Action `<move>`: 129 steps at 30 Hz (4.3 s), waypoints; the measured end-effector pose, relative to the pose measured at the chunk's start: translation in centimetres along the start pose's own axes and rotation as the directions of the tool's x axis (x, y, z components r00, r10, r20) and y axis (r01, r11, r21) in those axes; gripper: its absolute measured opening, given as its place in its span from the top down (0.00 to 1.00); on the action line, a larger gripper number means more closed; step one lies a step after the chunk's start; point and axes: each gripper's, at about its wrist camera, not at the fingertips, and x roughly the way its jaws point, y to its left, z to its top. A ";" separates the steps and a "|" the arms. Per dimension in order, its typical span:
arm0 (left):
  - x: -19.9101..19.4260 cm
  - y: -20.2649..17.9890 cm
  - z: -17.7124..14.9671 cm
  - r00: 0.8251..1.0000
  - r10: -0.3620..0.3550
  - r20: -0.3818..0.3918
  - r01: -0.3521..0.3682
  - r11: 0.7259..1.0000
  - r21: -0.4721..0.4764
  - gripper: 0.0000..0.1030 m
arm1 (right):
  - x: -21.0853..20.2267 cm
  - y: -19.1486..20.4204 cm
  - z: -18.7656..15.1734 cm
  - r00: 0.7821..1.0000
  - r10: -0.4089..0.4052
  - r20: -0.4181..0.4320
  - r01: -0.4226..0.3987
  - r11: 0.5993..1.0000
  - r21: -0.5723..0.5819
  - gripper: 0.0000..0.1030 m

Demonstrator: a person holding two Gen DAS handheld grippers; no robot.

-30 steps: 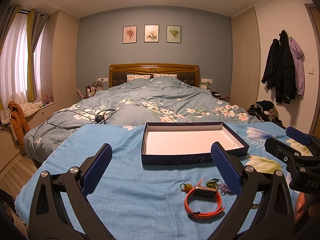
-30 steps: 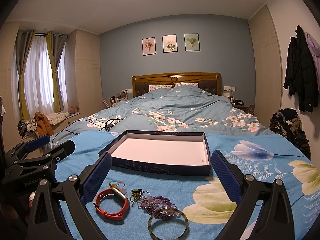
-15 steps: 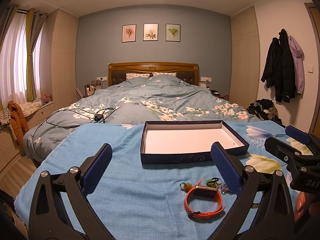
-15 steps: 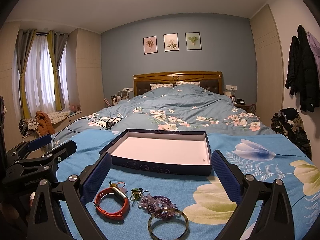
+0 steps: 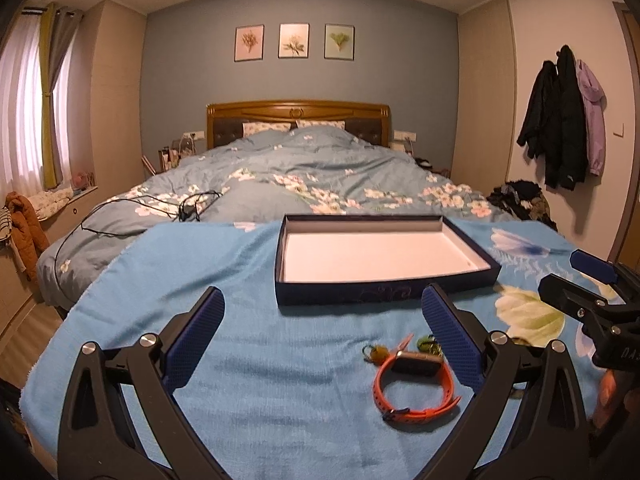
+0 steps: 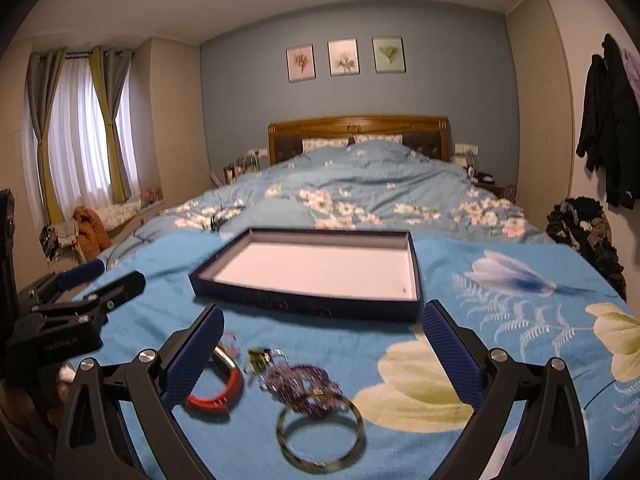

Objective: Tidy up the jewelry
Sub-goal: 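Grasp the orange watch band with the left tool while the right tool grasps the tortoiseshell bangle, then carry the watch band with the left tool into the box while the right tool carries the bangle in, then open both tools and withdraw them from the box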

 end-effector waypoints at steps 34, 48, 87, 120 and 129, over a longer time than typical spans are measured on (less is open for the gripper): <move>7.8 -3.6 -4.6 0.873 -0.240 -0.424 0.287 0.957 0.050 0.88 | 4.1 -4.6 -4.2 0.888 0.233 -0.395 -0.194 0.971 0.138 0.94; 6.7 -2.4 -2.8 0.869 -0.280 -0.408 0.310 0.951 0.008 0.94 | 3.9 -5.4 -1.4 0.897 0.280 -0.343 -0.244 0.959 0.146 0.94; 26.9 0.4 9.8 0.905 -0.142 -0.400 0.098 0.987 -0.127 0.94 | 26.0 -7.7 9.8 0.898 0.140 -0.418 -0.127 0.990 0.058 0.94; 26.0 0.5 10.8 0.949 -0.066 -0.308 0.039 0.995 -0.094 0.60 | 20.2 -6.2 10.9 0.922 0.208 -0.326 -0.213 0.977 0.019 0.64; 14.6 0.1 7.7 0.972 -0.179 -0.154 0.185 0.982 0.031 0.48 | 11.8 -4.4 6.6 0.891 0.312 -0.329 -0.347 0.937 -0.051 0.61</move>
